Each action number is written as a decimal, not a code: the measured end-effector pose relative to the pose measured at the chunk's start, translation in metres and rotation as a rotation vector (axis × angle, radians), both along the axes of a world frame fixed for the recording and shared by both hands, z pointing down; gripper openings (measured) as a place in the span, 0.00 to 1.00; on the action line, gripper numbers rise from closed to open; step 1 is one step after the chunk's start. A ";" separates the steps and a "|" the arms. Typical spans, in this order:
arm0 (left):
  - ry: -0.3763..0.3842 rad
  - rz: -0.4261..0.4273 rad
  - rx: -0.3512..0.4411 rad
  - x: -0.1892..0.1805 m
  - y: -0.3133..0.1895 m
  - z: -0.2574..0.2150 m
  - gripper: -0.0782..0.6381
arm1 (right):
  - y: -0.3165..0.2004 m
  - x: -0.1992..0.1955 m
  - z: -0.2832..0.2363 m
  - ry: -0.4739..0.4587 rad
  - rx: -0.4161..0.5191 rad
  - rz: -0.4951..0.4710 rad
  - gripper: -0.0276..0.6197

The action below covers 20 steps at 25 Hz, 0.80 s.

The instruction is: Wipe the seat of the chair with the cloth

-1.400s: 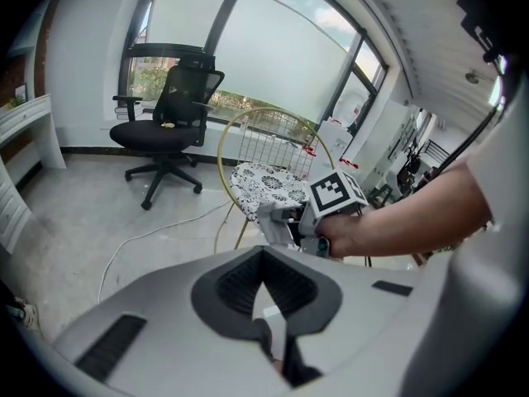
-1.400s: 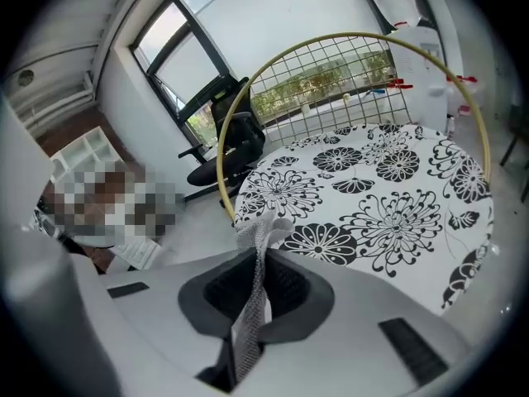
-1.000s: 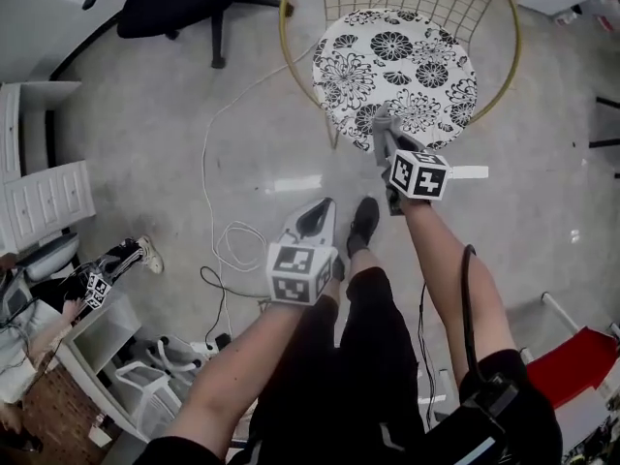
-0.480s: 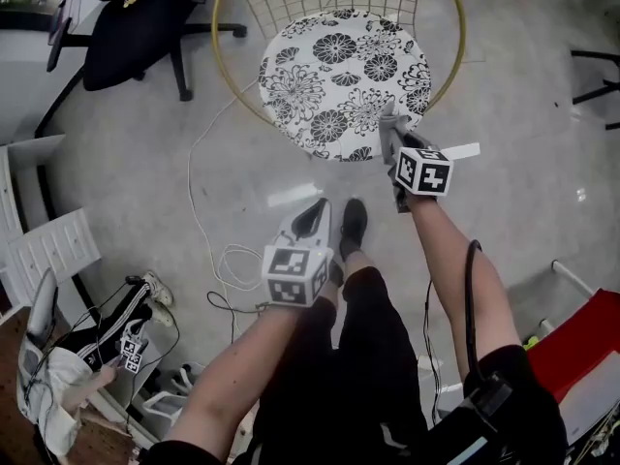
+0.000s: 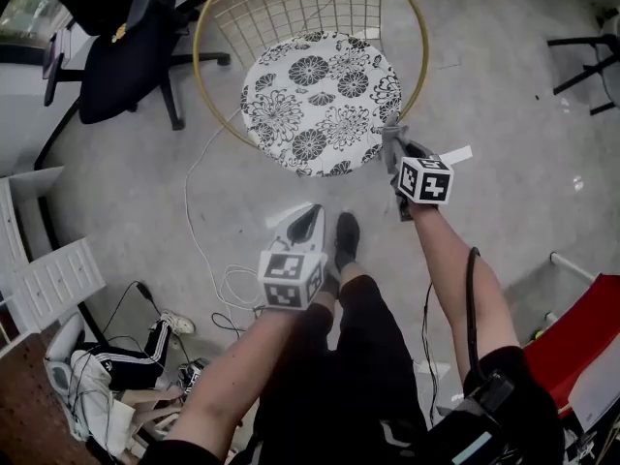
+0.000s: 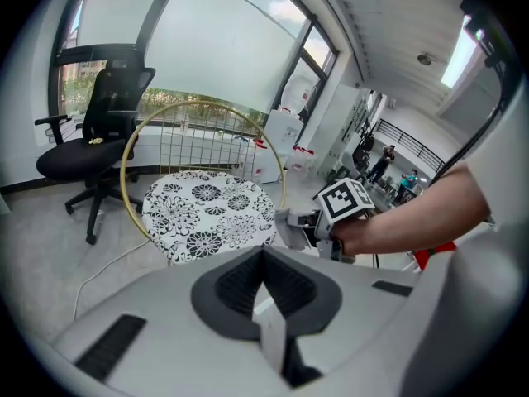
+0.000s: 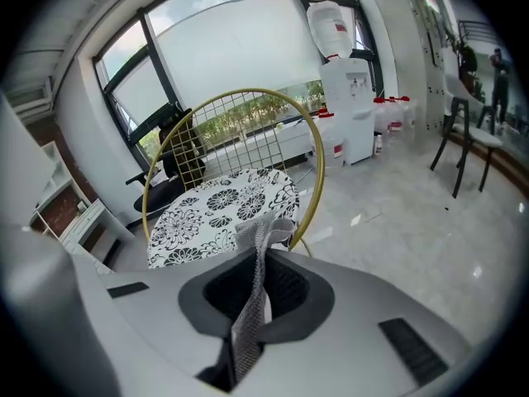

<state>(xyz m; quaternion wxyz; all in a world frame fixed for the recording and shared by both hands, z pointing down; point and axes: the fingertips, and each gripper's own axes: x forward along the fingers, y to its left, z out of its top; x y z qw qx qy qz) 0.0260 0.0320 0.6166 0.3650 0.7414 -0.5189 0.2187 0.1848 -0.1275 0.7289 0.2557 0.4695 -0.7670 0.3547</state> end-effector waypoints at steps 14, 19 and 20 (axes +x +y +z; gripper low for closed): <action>0.010 0.025 0.268 -0.039 0.005 -0.150 0.12 | 0.029 -0.024 -0.202 -0.109 0.270 -0.056 0.08; 0.014 0.037 0.402 -0.058 0.010 -0.223 0.12 | 0.046 -0.037 -0.294 -0.152 0.393 -0.078 0.08; 0.020 0.045 0.429 -0.059 0.012 -0.239 0.12 | 0.051 -0.037 -0.311 -0.156 0.411 -0.080 0.08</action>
